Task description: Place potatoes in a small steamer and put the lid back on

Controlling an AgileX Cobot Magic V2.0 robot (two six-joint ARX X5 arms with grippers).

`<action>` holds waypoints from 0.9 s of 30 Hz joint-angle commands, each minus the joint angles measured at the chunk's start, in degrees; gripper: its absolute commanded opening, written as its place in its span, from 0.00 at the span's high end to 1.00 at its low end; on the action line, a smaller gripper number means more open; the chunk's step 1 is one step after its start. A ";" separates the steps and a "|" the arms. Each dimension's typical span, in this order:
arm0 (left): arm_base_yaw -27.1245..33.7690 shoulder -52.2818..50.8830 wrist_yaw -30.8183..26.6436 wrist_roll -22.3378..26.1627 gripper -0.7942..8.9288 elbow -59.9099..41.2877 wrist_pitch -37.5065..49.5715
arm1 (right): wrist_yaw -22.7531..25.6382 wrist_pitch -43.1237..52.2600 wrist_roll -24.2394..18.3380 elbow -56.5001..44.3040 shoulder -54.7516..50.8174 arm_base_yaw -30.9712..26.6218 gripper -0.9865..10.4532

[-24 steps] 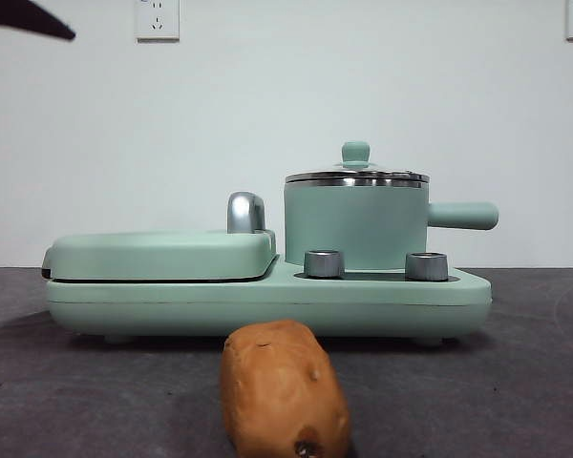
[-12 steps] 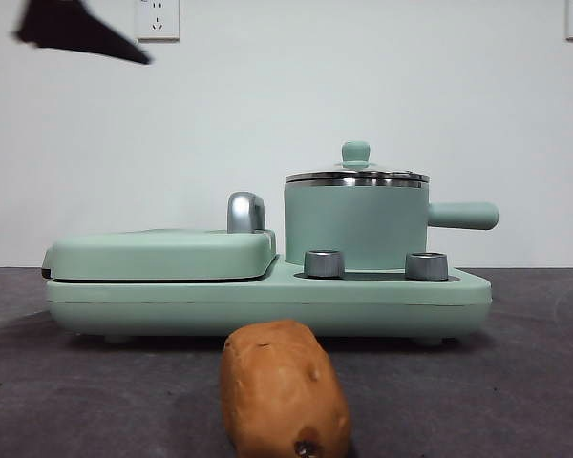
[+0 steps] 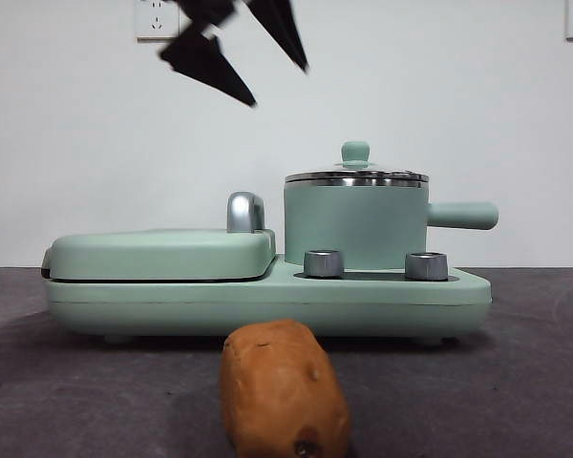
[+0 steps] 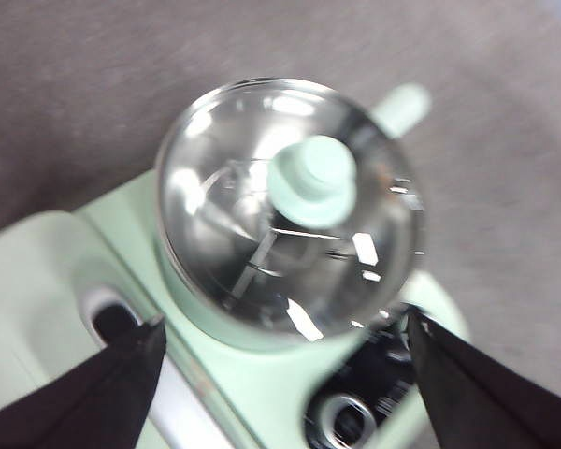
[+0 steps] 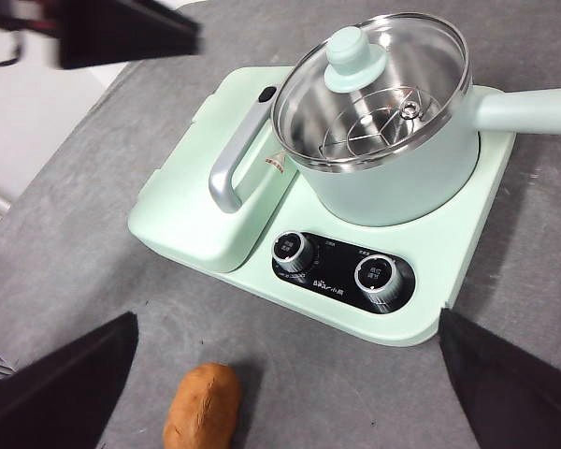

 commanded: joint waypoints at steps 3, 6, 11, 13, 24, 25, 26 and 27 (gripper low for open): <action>-3.87 11.52 -5.31 1.81 0.50 16.02 -2.03 | -0.15 0.48 0.74 0.96 0.39 0.09 0.46; -5.27 15.58 -5.64 0.13 0.50 20.35 -1.18 | -0.15 0.44 0.85 0.96 0.37 0.11 0.46; -7.48 20.20 -8.44 -0.11 0.50 22.58 0.44 | -0.17 0.31 1.14 0.96 0.37 0.94 0.46; -7.78 20.85 -9.40 -0.42 0.50 22.58 0.98 | -0.15 0.31 1.14 0.96 0.37 1.46 0.46; -8.46 22.21 -9.53 -0.39 0.51 22.58 0.90 | -0.13 0.39 1.05 0.94 0.37 1.86 0.46; -8.48 22.25 -9.55 -0.39 0.51 22.58 0.94 | -0.13 0.46 1.05 0.96 0.37 1.86 0.46; -8.48 22.27 -9.57 -0.39 0.51 22.58 0.92 | -0.11 0.55 1.05 0.96 0.37 1.86 0.46; -8.50 22.27 -9.57 -0.42 0.51 22.58 0.90 | -0.11 0.59 1.05 0.96 0.37 1.86 0.46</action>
